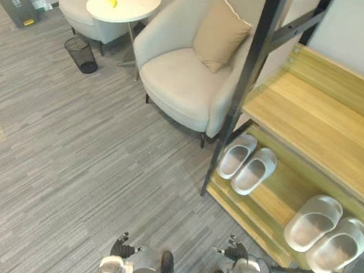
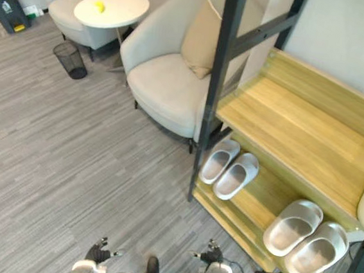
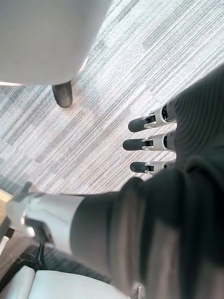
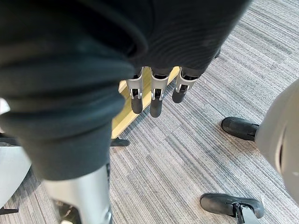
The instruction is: Organize the slippers on the shoe rack
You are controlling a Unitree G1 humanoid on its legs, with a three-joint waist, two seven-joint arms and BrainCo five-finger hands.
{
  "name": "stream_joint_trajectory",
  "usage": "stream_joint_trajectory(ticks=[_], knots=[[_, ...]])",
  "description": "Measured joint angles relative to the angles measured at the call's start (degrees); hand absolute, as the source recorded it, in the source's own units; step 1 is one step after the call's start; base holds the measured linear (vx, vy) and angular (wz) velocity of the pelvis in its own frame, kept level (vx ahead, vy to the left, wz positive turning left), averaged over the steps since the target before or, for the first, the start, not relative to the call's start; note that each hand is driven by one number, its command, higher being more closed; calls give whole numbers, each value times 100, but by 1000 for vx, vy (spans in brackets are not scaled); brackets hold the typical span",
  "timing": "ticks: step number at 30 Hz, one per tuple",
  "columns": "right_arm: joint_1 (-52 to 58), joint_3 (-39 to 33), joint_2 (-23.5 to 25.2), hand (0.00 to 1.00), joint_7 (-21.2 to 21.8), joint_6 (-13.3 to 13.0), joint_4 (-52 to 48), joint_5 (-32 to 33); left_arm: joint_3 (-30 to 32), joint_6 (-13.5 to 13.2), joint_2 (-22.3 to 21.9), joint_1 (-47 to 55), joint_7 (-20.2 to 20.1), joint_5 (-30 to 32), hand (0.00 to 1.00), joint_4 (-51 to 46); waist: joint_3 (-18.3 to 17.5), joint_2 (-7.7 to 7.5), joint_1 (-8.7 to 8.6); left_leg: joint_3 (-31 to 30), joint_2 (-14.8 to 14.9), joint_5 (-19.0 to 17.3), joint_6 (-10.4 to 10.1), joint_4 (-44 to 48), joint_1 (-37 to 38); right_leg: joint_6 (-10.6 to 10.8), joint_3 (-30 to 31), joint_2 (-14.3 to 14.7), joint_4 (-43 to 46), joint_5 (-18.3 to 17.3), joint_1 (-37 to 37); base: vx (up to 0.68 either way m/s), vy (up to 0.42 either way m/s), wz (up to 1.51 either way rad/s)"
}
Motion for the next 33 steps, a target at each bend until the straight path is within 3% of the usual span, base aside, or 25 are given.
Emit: stream_joint_trajectory(ticks=[4, 5, 6, 8, 9, 12, 13, 15, 16, 19, 21, 22, 23, 25, 26, 30, 33], knots=[[-100, 60, 61, 0, 21, 27, 107, -13, 72, -6, 39, 2, -5, -9, 0, 14, 29, -90, 19, -100, -115, -81, 2, -1, 107, 16, -30, -207, 760, -409, -160, 22, 6, 15], [-90, 95, 61, 0, 23, 29, 107, -22, 108, -5, 35, 0, -5, -9, 0, 25, 50, -145, 5, -325, -200, -130, 57, -2, 148, 25, -17, -375, 1303, -655, -257, 64, -48, 82], [-83, 114, 43, 0, 25, 31, 105, -23, 108, 0, 13, 7, -5, -10, 0, 29, 53, -103, -61, -736, -227, -162, 157, 4, 211, -147, 175, -441, 2149, -700, -550, 77, -59, 120], [-40, 134, 66, 0, 30, 30, 94, -27, 119, 3, -14, 1, -4, -18, 0, 28, 78, -15, -128, -1183, -106, -178, 156, 140, 169, -207, 722, -158, 2303, -883, -755, 75, -63, 131], [-44, 170, 126, 0, 55, 30, 93, -39, 176, 2, -34, -1, -1, -24, 0, 27, 87, -8, -113, -1471, -39, -201, 141, 216, 127, -126, 1162, 122, 2302, -930, -967, 76, -97, 108], [-38, 177, 172, 0, 71, 29, 83, -40, 173, -2, -2, 21, -4, -29, 0, 25, 59, -56, -105, -1836, -24, -274, 28, 342, 54, -128, 1433, 357, 1820, -784, -1161, 87, -128, 104], [-15, 220, 188, 0, 71, 31, 89, -38, 199, -12, 108, 45, 0, -41, 0, -21, -17, -305, -101, -2026, -214, -437, -55, 612, -76, -192, 1465, 253, 1351, -338, -1237, 148, -188, 103], [11, 217, 135, 0, 66, 36, 106, -38, 236, -17, 53, 63, 10, -94, 0, -12, -68, -242, -102, -2223, -166, -557, -165, 822, -112, -211, 1304, 280, 1390, -419, -1154, 199, -186, 69], [-53, 212, 58, 0, 57, 30, 94, -34, 290, -23, -40, 64, 11, -129, 0, -14, -146, -69, -41, -2296, -26, -716, -257, 1045, -334, -294, 1105, 401, 1124, -389, -1081, 187, -125, 22], [-69, 205, 53, 0, 48, 38, 82, 4, 302, -8, -96, 25, 3, -129, 0, -15, -164, 70, -96, -2438, 100, -952, -419, 1557, -689, -377, 745, 550, 760, -266, -857, 206, -128, 53], [-88, 150, 157, 0, 6, 44, 53, 25, 355, 0, -87, -96, 4, -129, 0, -56, 25, 0, -83, -2125, 154, -1165, -756, 2432, -931, -393, 308, 596, 559, -254, -352, 189, -113, 77], [-100, 151, 158, 0, -4, 42, 47, 27, 355, 0, -88, -112, 7, -130, 0, -69, 56, -7, -77, -2013, 175, -1199, -798, 2548, -974, -393, 268, 599, 542, -254, -284, 133, -90, 72], [-158, 152, 128, 0, -67, 31, 43, 35, 311, 0, -115, -140, 6, -130, 0, -117, 70, 16, -63, -1084, 426, -1331, -762, 2807, -1110, -396, 46, 649, 464, -257, -85, 75, -48, 43], [-283, 138, 104, 0, -133, 24, 33, 36, 202, 5, -175, -185, 6, -129, 0, -127, 33, 106, -49, -335, 570, -1275, -622, 2705, -1192, -365, -93, 651, 458, -282, -84, 118, 0, 55], [-309, 103, 108, 0, -139, 23, 31, 36, 138, -2, -180, -225, 5, -124, 0, -143, 66, 51, -46, -106, 525, -1187, -541, 2512, -1172, -355, -221, 577, 415, -288, -98, 89, 36, 52], [-365, -33, 195, 0, -136, 25, 34, 39, 30, 20, -119, -282, 10, -96, 0, -129, 96, -7, 52, 107, 413, -1048, -330, 1897, -965, -352, -322, 515, 313, -287, -85, 86, 56, 35], [-358, -29, 209, 0, -112, 26, 49, 27, 20, 28, -31, -223, 23, -54, 0, -66, 128, -57, 89, 91, 322, -959, -311, 1532, -606, -345, -318, 465, 296, -284, 120, 76, 27, 6]])
